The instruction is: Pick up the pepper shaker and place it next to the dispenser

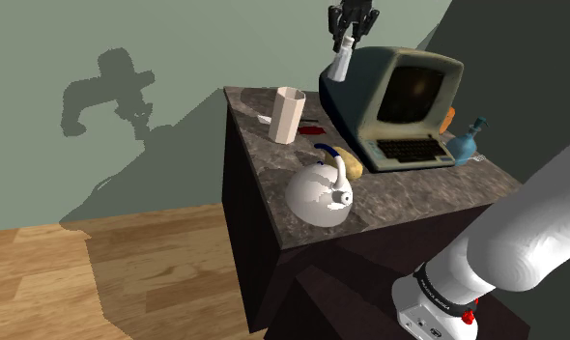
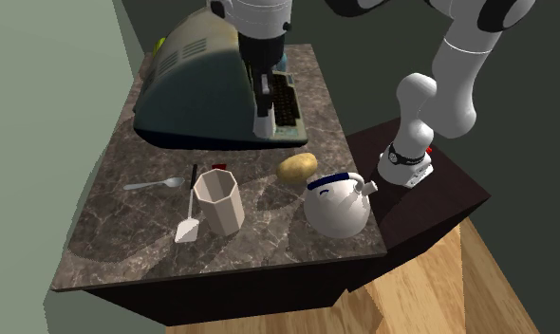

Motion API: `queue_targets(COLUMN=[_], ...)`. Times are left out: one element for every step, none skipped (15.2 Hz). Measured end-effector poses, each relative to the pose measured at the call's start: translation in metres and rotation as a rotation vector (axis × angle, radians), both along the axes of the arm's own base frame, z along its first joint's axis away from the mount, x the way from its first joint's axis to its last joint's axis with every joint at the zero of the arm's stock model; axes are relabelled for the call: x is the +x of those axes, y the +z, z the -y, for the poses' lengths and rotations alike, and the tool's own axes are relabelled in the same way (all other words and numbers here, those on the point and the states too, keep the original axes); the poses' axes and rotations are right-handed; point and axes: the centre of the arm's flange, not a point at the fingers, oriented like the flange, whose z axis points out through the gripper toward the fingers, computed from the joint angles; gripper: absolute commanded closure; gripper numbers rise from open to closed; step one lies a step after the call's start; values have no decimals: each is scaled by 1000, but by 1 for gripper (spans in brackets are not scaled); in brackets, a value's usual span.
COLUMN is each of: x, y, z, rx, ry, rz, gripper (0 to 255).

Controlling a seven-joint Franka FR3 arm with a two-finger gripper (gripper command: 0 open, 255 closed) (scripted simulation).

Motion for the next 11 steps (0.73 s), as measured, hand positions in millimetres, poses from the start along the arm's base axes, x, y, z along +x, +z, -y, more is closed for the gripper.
queue_targets(x=[-9, -16, -26, -32, -38, -45, -56, -64, -72, -78, -86], y=[0, 0, -3, -2, -4, -1, 0, -4, -1, -2, -2], z=[10, 23, 34, 44, 53, 61, 73, 83, 94, 104, 115], rx=[0, 0, 0, 0, 0, 0, 0, 0, 0, 0, 0], ry=[0, 0, 0, 0, 0, 0, -1, 0, 0, -1, -1], rz=[0, 1, 0, 0, 1, 0, 1, 0, 0, 0, 0], gripper=[255, 255, 255, 255, 255, 255, 255, 255, 255, 255, 255])
